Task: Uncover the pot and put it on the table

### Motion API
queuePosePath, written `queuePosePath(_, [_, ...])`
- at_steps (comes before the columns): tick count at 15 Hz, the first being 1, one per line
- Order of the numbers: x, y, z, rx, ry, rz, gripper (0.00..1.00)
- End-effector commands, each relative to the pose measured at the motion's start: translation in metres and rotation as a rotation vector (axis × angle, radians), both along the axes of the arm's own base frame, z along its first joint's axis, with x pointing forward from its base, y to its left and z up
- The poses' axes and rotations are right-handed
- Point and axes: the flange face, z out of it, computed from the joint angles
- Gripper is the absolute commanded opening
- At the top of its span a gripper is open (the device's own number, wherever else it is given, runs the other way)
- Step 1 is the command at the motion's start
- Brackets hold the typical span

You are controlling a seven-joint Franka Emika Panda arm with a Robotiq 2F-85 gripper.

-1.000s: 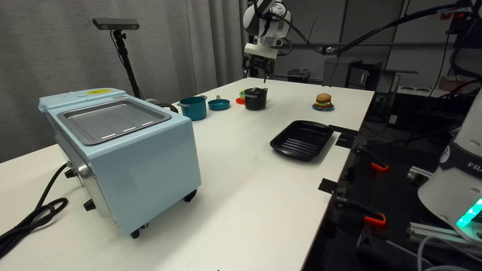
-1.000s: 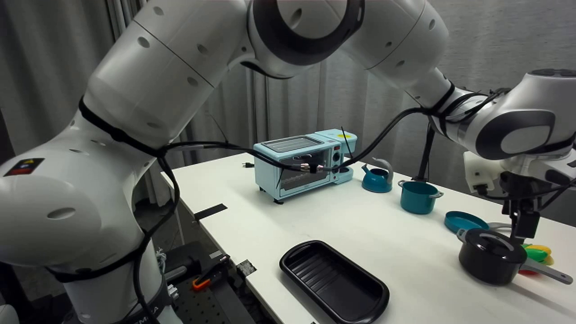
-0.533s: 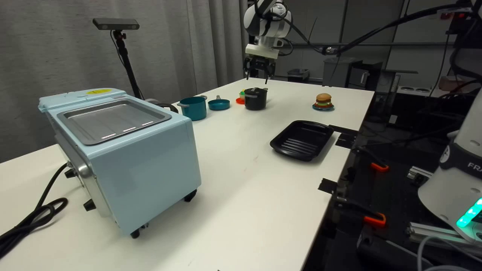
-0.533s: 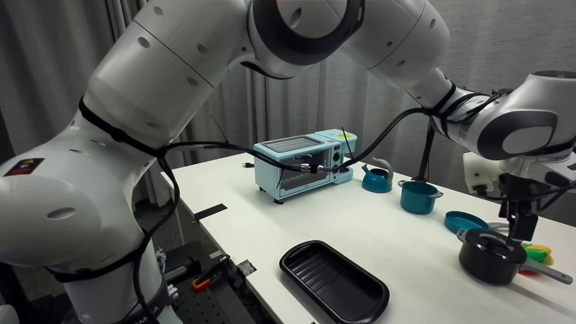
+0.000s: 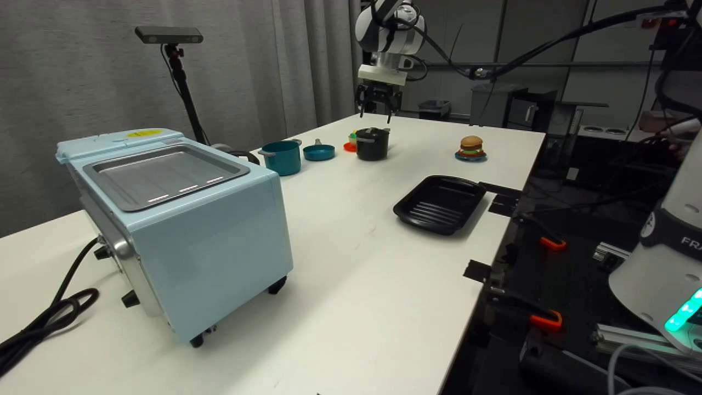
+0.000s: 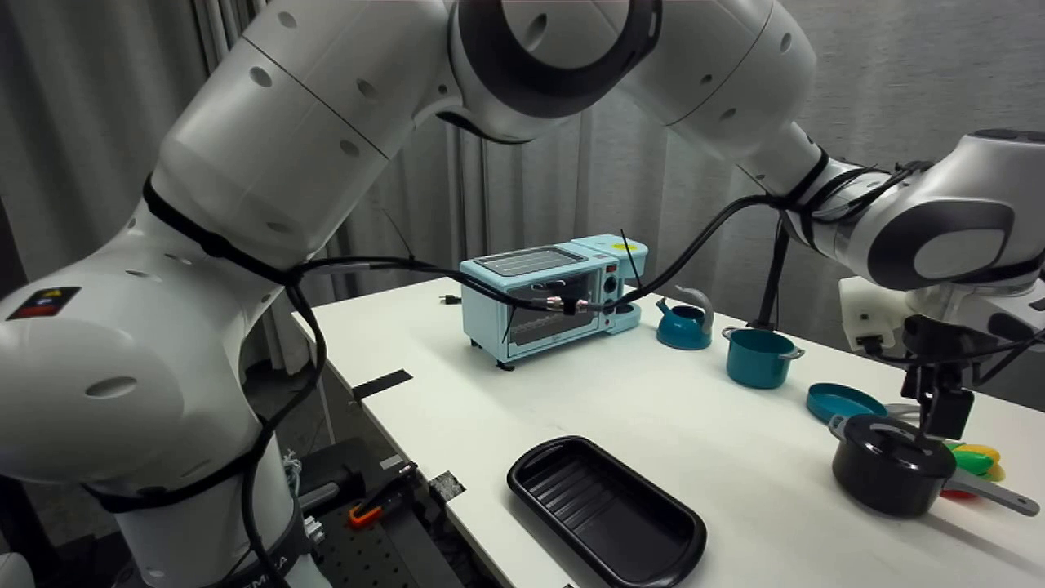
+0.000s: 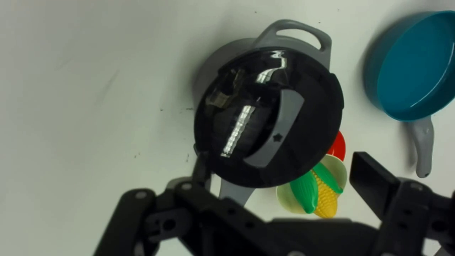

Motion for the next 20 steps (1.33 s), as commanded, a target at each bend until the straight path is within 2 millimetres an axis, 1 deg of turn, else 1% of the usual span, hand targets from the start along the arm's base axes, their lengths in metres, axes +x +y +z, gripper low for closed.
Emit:
queuePosePath(1, [0.0,-0.001,0.0,0.0,0.0,0.0,1.0])
queuePosePath(7, [0.0,0.0,-0.001,0.012,0.001,-0.002,1.0])
queuePosePath(8, [-0.019,0.018,0.04,0.014,0.004,-0.004,1.0])
queuePosePath(9, [-0.017,0.021,0.043,0.018,0.007,-0.006,1.0])
queuePosePath(13, [-0.026,0.048,0.068,0.037,-0.013,0.009,1.0])
queuePosePath(15, [-0.028,0.059,0.075,0.035,-0.028,0.008,1.0])
queuePosePath(16, [-0.016,0.047,0.067,0.032,-0.027,0.024,1.0])
queuePosePath(18, [-0.02,0.055,0.072,0.039,-0.026,0.027,1.0])
queuePosePath(20, [-0.022,0.057,0.071,0.042,-0.023,0.026,1.0])
